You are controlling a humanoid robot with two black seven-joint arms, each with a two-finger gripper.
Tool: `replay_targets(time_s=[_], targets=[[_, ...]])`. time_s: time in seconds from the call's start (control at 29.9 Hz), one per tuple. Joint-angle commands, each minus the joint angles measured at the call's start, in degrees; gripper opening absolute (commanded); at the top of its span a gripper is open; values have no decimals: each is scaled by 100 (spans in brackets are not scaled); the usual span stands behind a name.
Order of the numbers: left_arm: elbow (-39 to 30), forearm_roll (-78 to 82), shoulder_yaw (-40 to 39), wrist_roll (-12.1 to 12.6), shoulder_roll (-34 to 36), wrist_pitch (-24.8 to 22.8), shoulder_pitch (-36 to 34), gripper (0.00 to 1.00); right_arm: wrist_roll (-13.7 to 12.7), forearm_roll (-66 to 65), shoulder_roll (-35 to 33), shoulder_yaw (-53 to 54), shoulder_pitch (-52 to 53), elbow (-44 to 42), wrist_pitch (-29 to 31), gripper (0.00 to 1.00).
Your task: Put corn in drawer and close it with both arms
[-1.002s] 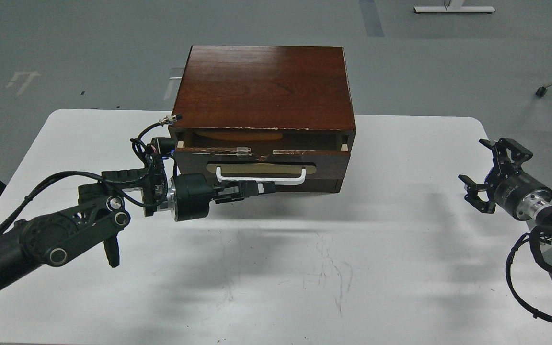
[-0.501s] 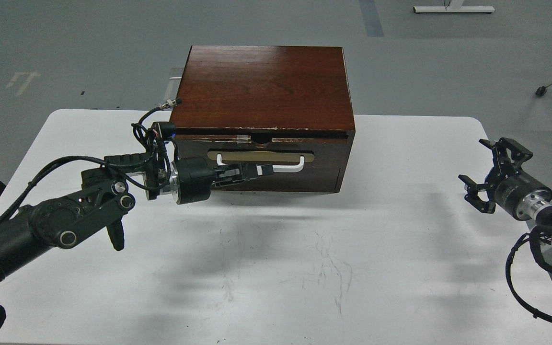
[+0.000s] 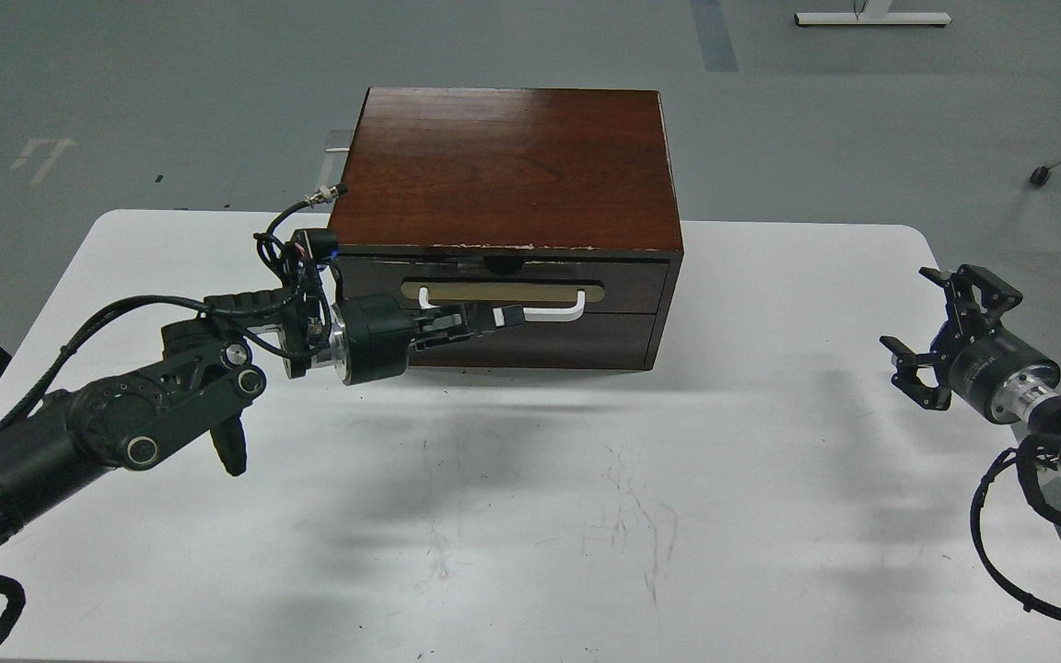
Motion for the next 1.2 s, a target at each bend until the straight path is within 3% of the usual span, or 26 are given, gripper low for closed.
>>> replay_targets(time_s=[0.0, 0.13, 0.27, 0.3, 0.33, 0.37, 0.47, 0.5, 0.53, 0.6, 0.67, 0.7, 0.8, 0.9, 0.97, 1.0, 1.07, 1.1, 1.17], targets=[[-7, -19, -7, 1, -103, -55, -1, 0, 0, 0, -8, 0, 0, 1, 0, 93], [-322, -106, -7, 1, 63, -413, 25, 6, 0, 0, -8, 0, 0, 1, 0, 93], [-1710, -431, -7, 1, 959, -438, 139, 23, 0, 0, -8, 0, 9, 1, 0, 93], [-1939, -510, -16, 1, 1074, -438, 157, 29, 0, 0, -8, 0, 18, 1, 0, 93], [-2289, -728, -33, 1, 1249, -438, 157, 45, 0, 0, -8, 9, 27, -8, 0, 93], [-2423, -852, -68, 1, 1311, -438, 166, 51, 0, 0, -8, 18, 44, -17, -9, 93], [-2513, -1678, -541, 1, 1444, -438, 139, 82, 0, 0, -8, 79, 176, -87, -61, 93], [-2382, -2037, -961, 1, 1426, -438, 148, 93, 0, 0, 1, 79, 298, -79, -70, 93], [-2241, -2197, -1182, 1, 1409, -438, 148, 96, 9, 0, 1, 88, 360, -70, -70, 94], [-1646, -2574, -1787, 1, 1286, -438, 122, 97, 96, 0, 27, 88, 535, -17, -70, 94], [-915, -2761, -2089, 1, 1128, -337, 69, 97, 412, 0, 124, 79, 712, -8, -62, 94], [-434, -2787, -2099, 1, 1066, 160, 52, 97, 631, 0, 168, 62, 808, 1, -53, 94], [332, -2839, -2046, 1, 1048, 568, 60, 98, 887, -9, 229, 53, 940, 106, -53, 94], [913, -3591, -2055, 32, 1118, 228, 418, 98, 1063, -9, 483, 44, 984, 176, -53, 95], [1134, -4260, -2055, 627, 1136, 17, 639, 98, 1081, -61, 616, 35, 1011, 176, -61, 95], [1283, -5012, -2055, 1265, 1136, -141, 806, 98, 1081, -174, 729, 27, 1046, 159, -79, 95], [1346, -5937, -2046, 1988, 1145, -178, 982, 98, 1081, -324, 862, 27, 1081, 159, -123, 95], [1346, -6299, -2055, 2183, 1145, -169, 1096, 98, 1081, -360, 932, 18, 1081, 168, -227, 95], [1346, -6434, -2055, 2185, 1145, -169, 1132, 98, 1081, -369, 994, 9, 1099, 159, -351, 95]])
